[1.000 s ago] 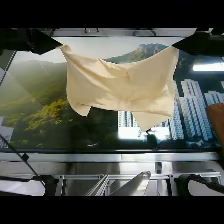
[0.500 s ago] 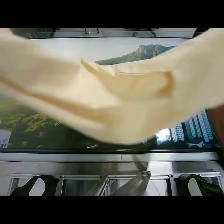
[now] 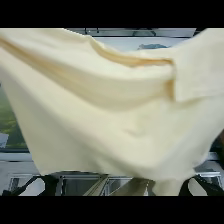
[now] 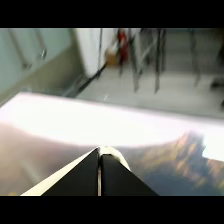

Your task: Fold the shirts.

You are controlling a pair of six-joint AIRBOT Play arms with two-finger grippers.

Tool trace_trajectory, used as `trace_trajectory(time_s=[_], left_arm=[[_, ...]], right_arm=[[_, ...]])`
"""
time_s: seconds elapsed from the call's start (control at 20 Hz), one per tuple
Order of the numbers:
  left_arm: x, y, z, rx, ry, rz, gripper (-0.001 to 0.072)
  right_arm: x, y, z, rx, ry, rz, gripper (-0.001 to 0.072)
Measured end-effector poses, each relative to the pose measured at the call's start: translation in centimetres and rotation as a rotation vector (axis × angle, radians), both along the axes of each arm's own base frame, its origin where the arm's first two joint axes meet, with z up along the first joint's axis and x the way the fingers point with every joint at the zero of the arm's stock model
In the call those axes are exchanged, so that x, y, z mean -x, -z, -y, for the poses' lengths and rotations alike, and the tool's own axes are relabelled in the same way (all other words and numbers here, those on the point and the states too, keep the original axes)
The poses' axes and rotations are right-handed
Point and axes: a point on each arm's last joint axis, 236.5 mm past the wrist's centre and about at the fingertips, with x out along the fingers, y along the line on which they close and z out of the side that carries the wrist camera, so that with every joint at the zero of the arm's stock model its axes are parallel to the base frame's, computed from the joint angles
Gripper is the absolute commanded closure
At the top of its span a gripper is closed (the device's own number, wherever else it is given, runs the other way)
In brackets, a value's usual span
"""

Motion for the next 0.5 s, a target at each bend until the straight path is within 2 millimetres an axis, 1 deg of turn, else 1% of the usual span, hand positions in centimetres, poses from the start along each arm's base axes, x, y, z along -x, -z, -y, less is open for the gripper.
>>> trace_trajectory(time_s=[0.05,0.15,0.25,0.35,0.4,0.45,0.5], left_arm=[[-2.3,3.3,-0.3,-0.001,0.014,-0.104,0.0675],[-6.8,11.4,-0.6,-0.003,0.035,-0.334,0.0675],[-10.1,19.5,-0.9,-0.003,0.046,-0.525,0.0674],[-12.7,27.1,-1.7,0.006,0.032,-0.687,0.0676],[-13.8,30.3,-2.4,0.014,0.014,-0.746,0.0675],[-14.8,33.1,-3.1,0.025,-0.002,-0.796,0.0676],[-16.0,35.6,-3.9,0.037,-0.023,-0.834,0.0676]], right_arm=[[-2.1,3.1,-0.3,-0.035,-0.035,-0.086,0.0697],[-6.1,10.1,-1.1,-0.092,-0.088,-0.250,0.0698],[-9.7,17.4,-1.8,-0.130,-0.108,-0.393,0.0697],[-12.6,24.4,-2.3,-0.167,-0.103,-0.515,0.0698],[-14.0,27.8,-2.3,-0.186,-0.091,-0.570,0.0698],[-15.2,30.8,-2.2,-0.215,-0.072,-0.611,0.0699],[-16.3,33.0,-1.9,-0.244,-0.054,-0.636,0.0698]])
